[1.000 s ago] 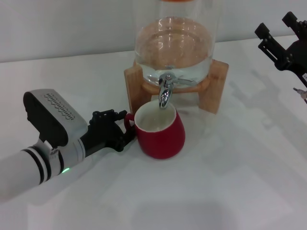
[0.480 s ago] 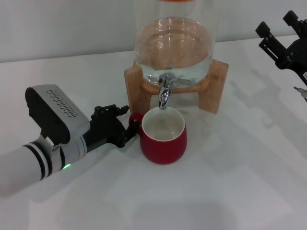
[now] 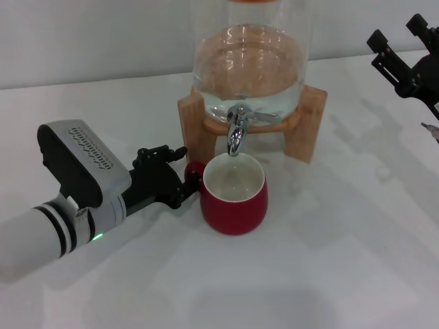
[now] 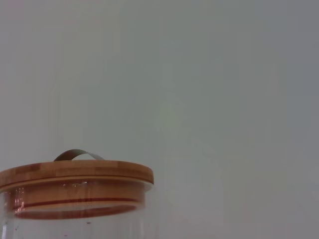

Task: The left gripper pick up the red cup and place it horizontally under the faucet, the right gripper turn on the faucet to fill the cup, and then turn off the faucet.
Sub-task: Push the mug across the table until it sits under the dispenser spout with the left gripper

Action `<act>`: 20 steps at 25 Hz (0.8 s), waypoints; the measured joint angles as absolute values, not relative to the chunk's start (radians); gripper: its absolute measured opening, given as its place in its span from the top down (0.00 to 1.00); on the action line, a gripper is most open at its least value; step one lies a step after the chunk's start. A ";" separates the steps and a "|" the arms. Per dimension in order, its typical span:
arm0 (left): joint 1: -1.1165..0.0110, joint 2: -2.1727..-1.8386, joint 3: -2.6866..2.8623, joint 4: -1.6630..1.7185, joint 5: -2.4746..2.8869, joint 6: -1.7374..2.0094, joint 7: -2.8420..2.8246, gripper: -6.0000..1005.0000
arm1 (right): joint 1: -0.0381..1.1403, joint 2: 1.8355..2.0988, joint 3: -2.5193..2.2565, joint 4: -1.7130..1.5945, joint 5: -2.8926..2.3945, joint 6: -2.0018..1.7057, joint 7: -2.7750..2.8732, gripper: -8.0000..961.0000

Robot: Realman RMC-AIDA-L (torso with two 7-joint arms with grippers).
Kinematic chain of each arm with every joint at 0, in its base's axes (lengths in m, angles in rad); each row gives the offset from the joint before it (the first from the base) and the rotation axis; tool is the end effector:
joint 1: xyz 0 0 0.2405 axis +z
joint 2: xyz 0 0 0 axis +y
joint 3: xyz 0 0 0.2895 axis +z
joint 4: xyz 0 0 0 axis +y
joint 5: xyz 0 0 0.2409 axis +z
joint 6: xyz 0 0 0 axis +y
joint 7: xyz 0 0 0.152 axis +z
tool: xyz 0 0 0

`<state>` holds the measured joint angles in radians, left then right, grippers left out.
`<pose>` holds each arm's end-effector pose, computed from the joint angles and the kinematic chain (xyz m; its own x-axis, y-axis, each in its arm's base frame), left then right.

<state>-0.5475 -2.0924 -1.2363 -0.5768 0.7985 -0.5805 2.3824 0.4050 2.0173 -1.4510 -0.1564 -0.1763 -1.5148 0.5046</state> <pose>-0.2479 0.4041 -0.1615 0.9542 0.0456 0.2958 0.2063 -0.8161 -0.5398 0.3491 0.3545 0.0154 0.5251 0.2910 -0.7998 -0.6922 -0.4007 -0.6002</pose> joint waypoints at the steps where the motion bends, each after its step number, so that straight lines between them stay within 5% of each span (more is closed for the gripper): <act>1: -0.547 -2.093 -1.235 -0.577 0.798 -0.580 2.382 0.52 | 0.405 2.017 -1.451 -0.156 -0.176 -1.515 0.505 0.13; 20: -0.503 -2.094 -1.190 -0.630 0.803 -0.532 2.384 0.52 | 0.405 2.016 -1.454 -0.156 -0.182 -1.507 0.505 0.13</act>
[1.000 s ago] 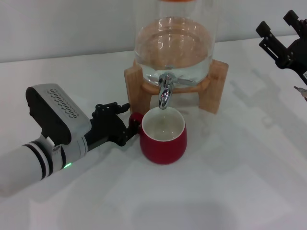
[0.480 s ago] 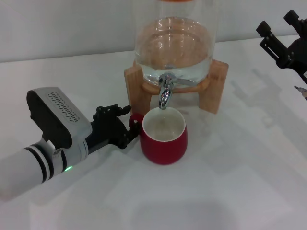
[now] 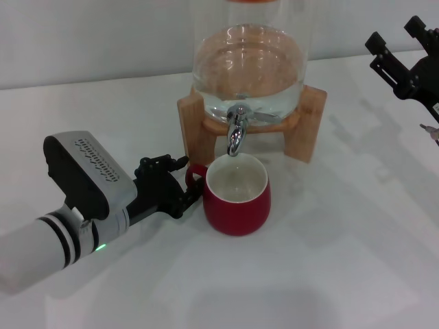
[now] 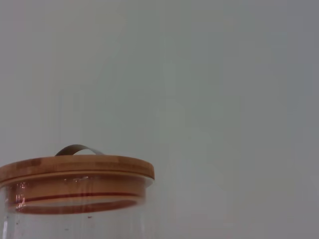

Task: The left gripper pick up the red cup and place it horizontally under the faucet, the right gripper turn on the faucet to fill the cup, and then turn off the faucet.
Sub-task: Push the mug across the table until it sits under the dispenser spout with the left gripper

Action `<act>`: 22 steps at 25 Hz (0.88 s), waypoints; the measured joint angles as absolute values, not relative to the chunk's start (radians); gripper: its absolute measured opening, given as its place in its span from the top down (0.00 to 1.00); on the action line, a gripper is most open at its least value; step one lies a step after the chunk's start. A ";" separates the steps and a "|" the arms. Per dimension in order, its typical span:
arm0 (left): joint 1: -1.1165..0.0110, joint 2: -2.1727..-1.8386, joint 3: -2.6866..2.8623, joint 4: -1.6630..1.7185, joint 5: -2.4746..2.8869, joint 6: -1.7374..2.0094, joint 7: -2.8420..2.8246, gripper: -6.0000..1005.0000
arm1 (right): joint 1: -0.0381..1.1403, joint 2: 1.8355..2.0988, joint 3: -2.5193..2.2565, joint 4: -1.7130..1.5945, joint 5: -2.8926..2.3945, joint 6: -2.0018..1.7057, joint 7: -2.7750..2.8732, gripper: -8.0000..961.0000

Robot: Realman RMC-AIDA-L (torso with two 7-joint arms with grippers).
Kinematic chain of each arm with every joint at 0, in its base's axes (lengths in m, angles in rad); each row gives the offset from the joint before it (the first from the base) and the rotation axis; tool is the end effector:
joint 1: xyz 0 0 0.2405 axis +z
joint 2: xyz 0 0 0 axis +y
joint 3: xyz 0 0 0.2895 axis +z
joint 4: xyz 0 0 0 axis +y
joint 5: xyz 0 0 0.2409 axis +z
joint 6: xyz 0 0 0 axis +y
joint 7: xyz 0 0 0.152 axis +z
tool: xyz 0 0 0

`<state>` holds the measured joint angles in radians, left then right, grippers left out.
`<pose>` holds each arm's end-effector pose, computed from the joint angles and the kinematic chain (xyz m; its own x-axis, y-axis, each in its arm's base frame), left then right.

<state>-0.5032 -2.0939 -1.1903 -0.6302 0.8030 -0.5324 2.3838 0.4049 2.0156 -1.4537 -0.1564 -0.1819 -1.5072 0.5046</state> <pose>-0.2510 0.3928 -0.1675 0.9609 0.0479 0.2726 0.1953 -0.8152 -0.5453 0.3499 0.3549 0.0145 0.5316 0.2823 -0.7985 -0.6895 -0.4033 -0.6016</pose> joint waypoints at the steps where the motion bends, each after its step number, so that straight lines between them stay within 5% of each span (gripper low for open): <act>1: -0.502 -2.094 -1.190 -0.631 0.803 -0.532 2.384 0.52 | 0.405 2.016 -1.454 -0.156 -0.182 -1.506 0.505 0.13; 22: -0.481 -2.091 -1.205 -0.652 0.797 -0.529 2.422 0.52 | 0.405 2.016 -1.456 -0.156 -0.184 -1.499 0.505 0.13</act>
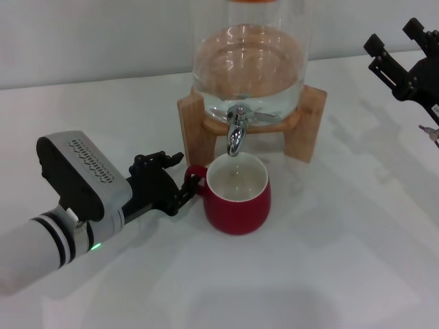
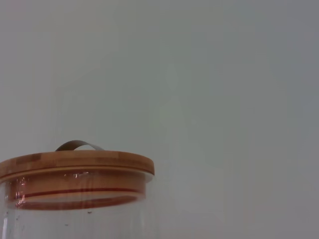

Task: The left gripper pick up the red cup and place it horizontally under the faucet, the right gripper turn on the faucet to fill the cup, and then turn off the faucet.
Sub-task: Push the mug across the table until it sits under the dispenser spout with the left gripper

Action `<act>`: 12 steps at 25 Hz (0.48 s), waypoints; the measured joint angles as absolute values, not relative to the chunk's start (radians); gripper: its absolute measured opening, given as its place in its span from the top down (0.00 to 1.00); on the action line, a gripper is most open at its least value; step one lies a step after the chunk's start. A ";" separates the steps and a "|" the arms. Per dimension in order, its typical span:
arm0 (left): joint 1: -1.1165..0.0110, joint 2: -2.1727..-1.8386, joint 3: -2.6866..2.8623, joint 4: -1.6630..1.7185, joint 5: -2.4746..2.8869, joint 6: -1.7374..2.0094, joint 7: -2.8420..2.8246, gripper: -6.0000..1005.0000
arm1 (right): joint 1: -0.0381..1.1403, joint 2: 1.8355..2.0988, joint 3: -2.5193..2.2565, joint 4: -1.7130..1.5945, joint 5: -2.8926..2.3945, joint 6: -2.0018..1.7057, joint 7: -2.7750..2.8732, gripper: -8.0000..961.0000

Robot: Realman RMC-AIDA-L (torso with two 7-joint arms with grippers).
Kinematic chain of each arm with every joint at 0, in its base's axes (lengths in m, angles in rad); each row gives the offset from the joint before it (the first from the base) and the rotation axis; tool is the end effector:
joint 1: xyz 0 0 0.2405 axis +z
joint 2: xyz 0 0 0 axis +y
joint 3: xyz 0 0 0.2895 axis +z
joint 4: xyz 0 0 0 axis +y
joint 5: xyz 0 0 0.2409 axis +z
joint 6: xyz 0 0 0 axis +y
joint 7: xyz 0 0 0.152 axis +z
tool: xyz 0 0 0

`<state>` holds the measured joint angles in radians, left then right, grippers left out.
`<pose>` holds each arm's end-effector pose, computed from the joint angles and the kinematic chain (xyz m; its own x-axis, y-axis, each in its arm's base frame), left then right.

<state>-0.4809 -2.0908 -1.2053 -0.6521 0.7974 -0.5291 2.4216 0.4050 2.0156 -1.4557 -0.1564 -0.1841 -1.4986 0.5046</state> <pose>-0.2535 0.3929 -0.1619 0.9627 0.0282 0.2691 0.1827 -0.8015 -0.5694 0.3507 0.3553 0.0133 0.5362 0.2741 -0.7983 -0.6897 -0.4030 -0.6016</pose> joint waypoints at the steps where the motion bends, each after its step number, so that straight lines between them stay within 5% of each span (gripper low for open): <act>1: -0.482 -2.091 -1.206 -0.653 0.797 -0.529 2.423 0.52 | 0.405 2.016 -1.456 -0.156 -0.184 -1.499 0.505 0.13; 12: -0.490 -2.093 -1.198 -0.655 0.795 -0.530 2.425 0.52 | 0.411 2.014 -1.456 -0.156 -0.184 -1.492 0.505 0.13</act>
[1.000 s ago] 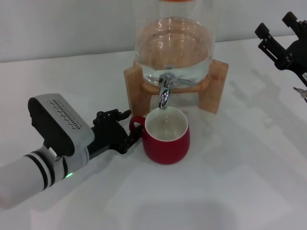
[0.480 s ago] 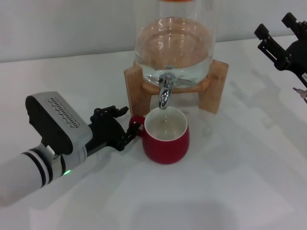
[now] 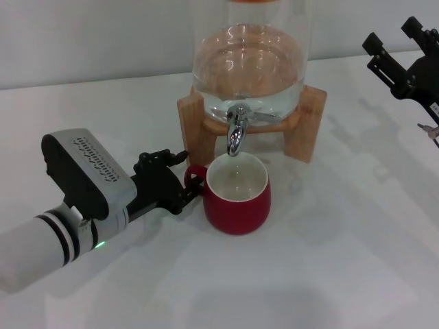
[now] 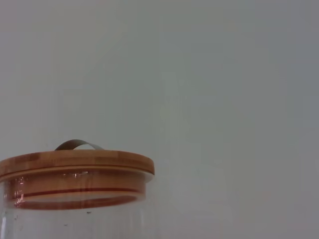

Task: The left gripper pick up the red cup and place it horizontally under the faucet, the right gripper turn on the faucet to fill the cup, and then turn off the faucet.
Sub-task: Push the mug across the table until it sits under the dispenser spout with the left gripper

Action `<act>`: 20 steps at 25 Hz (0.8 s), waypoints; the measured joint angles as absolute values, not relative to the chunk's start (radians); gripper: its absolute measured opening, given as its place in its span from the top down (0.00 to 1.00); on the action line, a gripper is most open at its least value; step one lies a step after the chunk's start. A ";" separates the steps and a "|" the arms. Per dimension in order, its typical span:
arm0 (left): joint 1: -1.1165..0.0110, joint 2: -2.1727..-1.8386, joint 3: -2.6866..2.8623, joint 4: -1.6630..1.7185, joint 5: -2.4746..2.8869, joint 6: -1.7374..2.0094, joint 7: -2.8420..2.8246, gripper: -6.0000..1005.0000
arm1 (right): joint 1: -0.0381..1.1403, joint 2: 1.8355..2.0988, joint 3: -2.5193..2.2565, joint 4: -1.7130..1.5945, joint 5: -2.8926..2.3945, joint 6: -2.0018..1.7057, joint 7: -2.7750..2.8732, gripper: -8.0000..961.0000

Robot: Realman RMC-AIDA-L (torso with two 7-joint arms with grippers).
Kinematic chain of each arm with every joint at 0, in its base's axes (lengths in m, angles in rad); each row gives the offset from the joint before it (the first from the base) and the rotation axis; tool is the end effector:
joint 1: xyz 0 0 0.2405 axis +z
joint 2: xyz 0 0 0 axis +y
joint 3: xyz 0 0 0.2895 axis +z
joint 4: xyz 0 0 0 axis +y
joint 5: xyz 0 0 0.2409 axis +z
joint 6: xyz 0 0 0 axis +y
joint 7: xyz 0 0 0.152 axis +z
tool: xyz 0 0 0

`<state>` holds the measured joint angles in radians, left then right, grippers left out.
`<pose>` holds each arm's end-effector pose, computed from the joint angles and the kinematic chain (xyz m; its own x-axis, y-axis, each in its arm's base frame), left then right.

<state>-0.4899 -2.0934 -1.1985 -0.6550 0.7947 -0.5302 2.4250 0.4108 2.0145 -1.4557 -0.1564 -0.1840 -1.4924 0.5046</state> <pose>-0.2475 0.3937 -0.1641 0.9625 0.0137 0.2708 0.1705 -0.8072 -0.5651 0.3496 0.3579 0.0135 0.5381 0.2728 -0.7975 -0.6882 -0.4040 -0.6026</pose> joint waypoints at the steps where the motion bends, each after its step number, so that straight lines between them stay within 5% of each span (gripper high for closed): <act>1: -0.491 -2.093 -1.196 -0.655 0.795 -0.530 2.425 0.52 | 0.411 2.014 -1.456 -0.156 -0.184 -1.492 0.505 0.13; 20: -0.458 -2.095 -1.171 -0.682 0.795 -0.530 2.425 0.52 | 0.413 2.013 -1.449 -0.156 -0.182 -1.490 0.505 0.13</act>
